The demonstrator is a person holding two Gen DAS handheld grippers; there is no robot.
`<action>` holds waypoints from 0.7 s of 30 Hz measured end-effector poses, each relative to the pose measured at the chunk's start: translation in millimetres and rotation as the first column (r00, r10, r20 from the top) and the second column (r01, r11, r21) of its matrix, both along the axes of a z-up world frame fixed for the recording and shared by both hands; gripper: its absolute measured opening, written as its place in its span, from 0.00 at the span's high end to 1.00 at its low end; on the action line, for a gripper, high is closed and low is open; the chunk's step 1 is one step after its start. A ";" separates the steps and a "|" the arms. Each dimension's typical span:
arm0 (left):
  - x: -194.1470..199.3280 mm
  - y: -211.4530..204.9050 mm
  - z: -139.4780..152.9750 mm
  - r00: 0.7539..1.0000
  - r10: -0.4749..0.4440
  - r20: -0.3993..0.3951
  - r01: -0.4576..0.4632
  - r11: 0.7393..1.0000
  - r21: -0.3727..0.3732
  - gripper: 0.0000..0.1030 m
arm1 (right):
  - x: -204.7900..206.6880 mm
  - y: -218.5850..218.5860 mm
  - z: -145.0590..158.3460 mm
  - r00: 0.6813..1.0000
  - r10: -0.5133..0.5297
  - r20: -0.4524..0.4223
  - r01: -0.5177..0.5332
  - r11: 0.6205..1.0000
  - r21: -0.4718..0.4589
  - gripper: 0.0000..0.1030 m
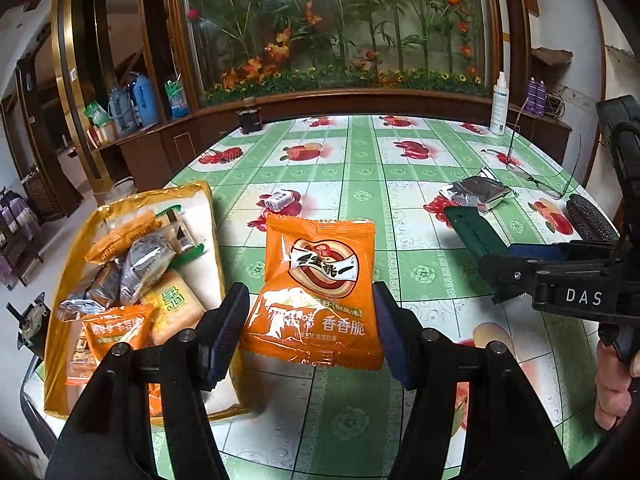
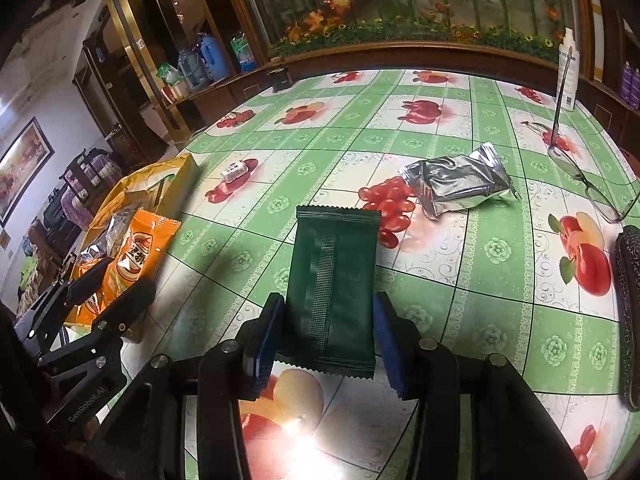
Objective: Organize snacks
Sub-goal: 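Lift the dark green pack with the right gripper while the left holds the orange pack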
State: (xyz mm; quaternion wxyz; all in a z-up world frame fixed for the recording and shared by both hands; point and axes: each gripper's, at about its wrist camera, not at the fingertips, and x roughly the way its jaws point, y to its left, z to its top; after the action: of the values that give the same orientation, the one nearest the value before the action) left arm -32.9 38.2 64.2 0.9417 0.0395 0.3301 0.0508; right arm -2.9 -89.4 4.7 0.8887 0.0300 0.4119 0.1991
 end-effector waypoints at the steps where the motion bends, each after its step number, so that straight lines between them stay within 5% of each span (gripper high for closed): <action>1: -1.1 0.0 0.1 1.000 0.000 0.002 0.000 1.000 0.003 0.41 | -0.5 0.2 0.1 1.000 0.001 0.002 -0.001 1.000 0.001 0.55; 21: -8.1 -1.2 2.5 0.999 0.017 0.034 -0.019 0.999 0.047 0.41 | -4.9 5.0 2.8 0.999 0.029 0.026 -0.029 1.000 0.001 0.55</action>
State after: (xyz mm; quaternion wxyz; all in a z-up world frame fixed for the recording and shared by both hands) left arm -41.1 37.0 66.7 0.9454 0.0579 0.3135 0.0678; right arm -7.9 -84.4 7.5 0.8910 0.0222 0.4005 0.2128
